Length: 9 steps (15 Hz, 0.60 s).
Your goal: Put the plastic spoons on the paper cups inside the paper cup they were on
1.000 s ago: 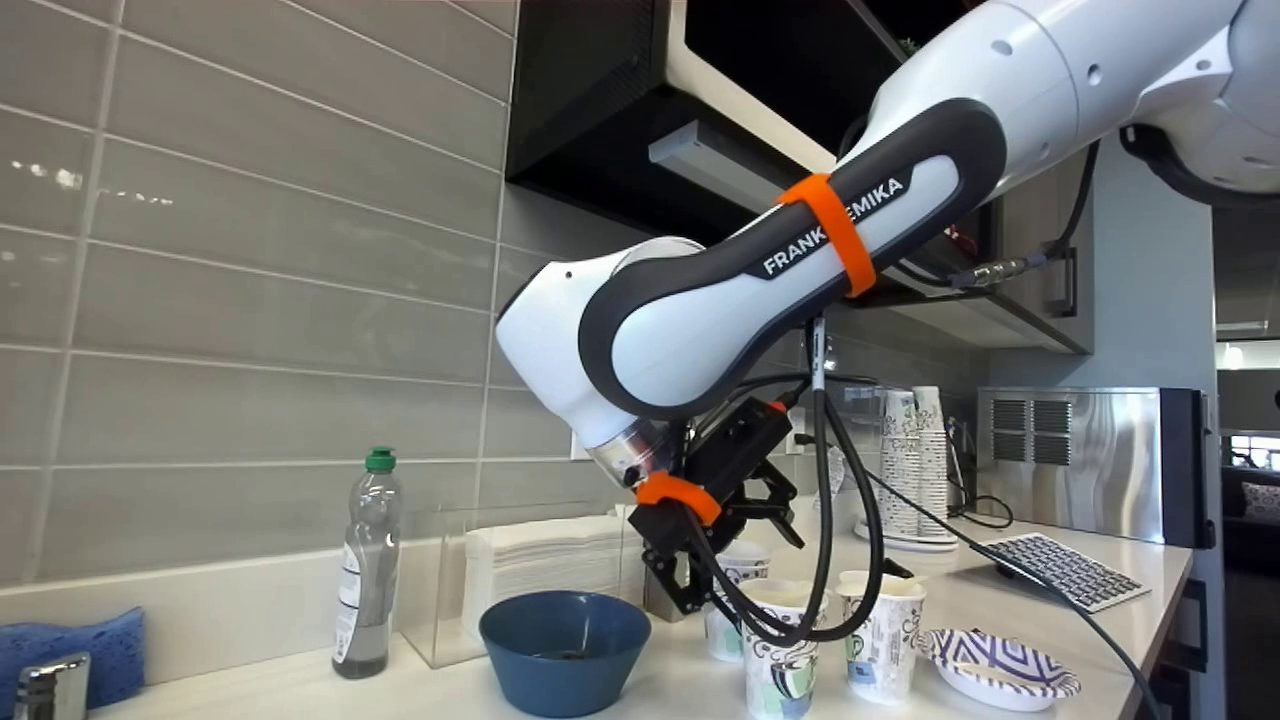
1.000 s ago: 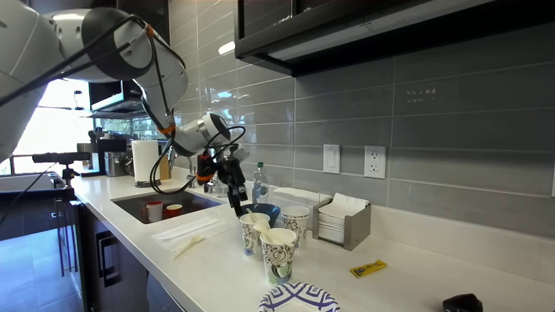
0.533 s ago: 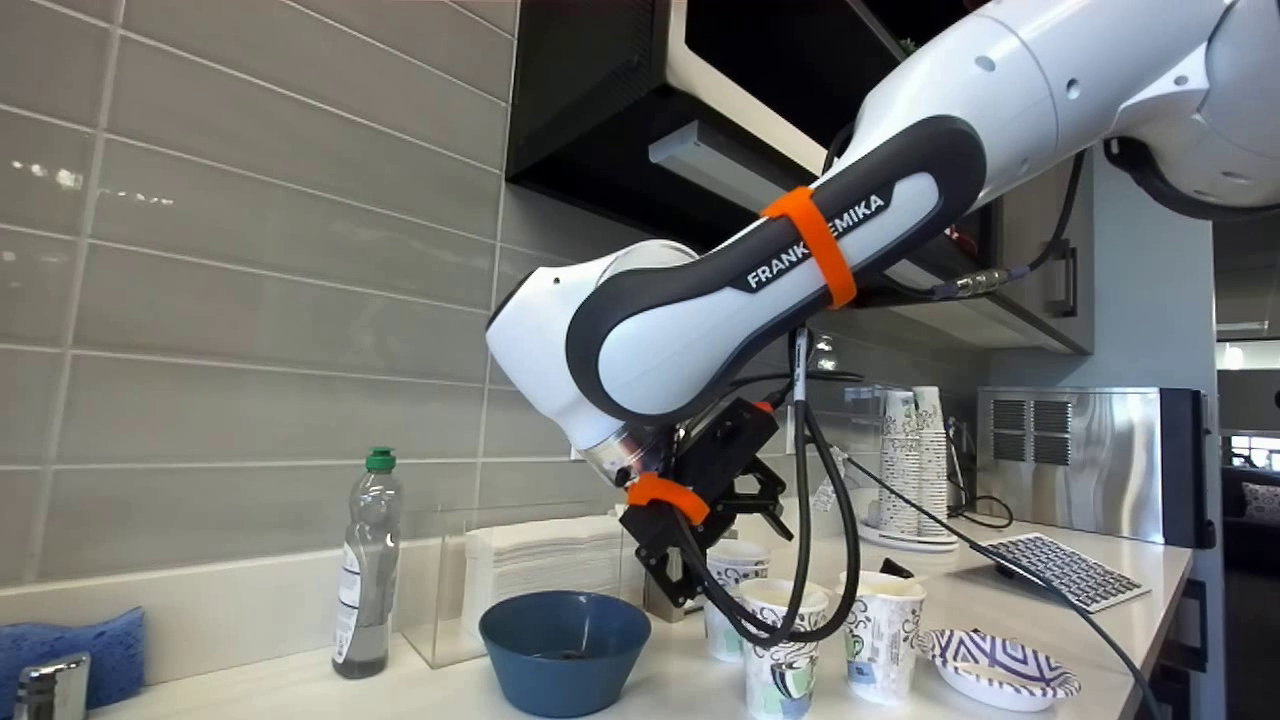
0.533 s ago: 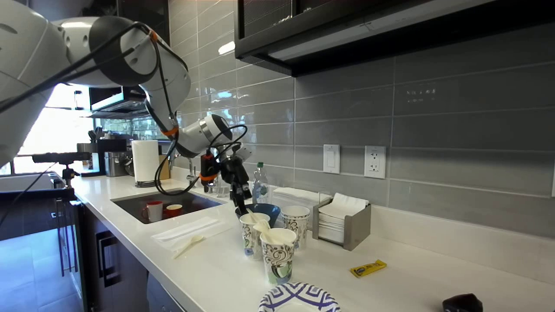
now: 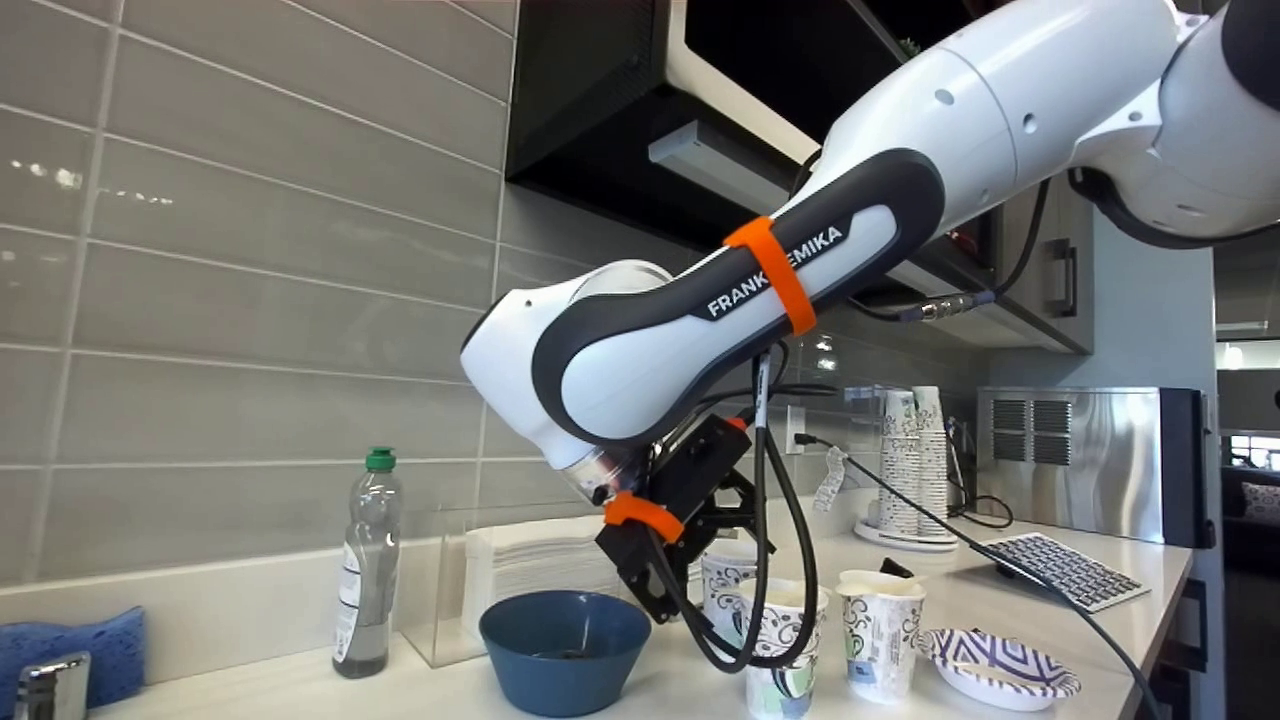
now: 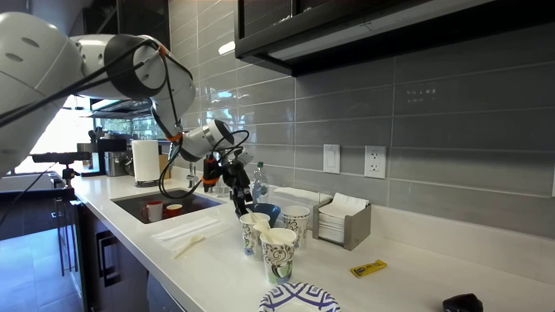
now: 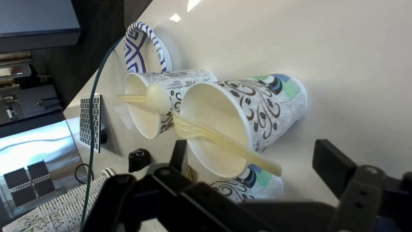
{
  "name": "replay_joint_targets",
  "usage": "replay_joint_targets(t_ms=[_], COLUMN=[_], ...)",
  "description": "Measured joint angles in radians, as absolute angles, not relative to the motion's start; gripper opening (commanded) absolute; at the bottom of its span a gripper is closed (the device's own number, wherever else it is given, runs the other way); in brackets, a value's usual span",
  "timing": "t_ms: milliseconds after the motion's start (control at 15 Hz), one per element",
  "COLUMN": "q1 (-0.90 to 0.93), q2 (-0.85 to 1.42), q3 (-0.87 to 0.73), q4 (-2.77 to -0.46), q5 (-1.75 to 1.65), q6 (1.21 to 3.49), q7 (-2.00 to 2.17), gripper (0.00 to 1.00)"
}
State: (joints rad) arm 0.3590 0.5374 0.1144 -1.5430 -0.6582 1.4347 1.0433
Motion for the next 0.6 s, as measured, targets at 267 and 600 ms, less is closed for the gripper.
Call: replay_joint_targets(t_ms=[267, 600], q1=[0.370, 0.384], q2=[0.568, 0.587], q3=[0.108, 0.099], q4=[-1.503, -1.475], q5=[-0.658, -0.660], q6=[1.391, 1.354], q7=[1.035, 1.029], gripper=[0.93, 0.71])
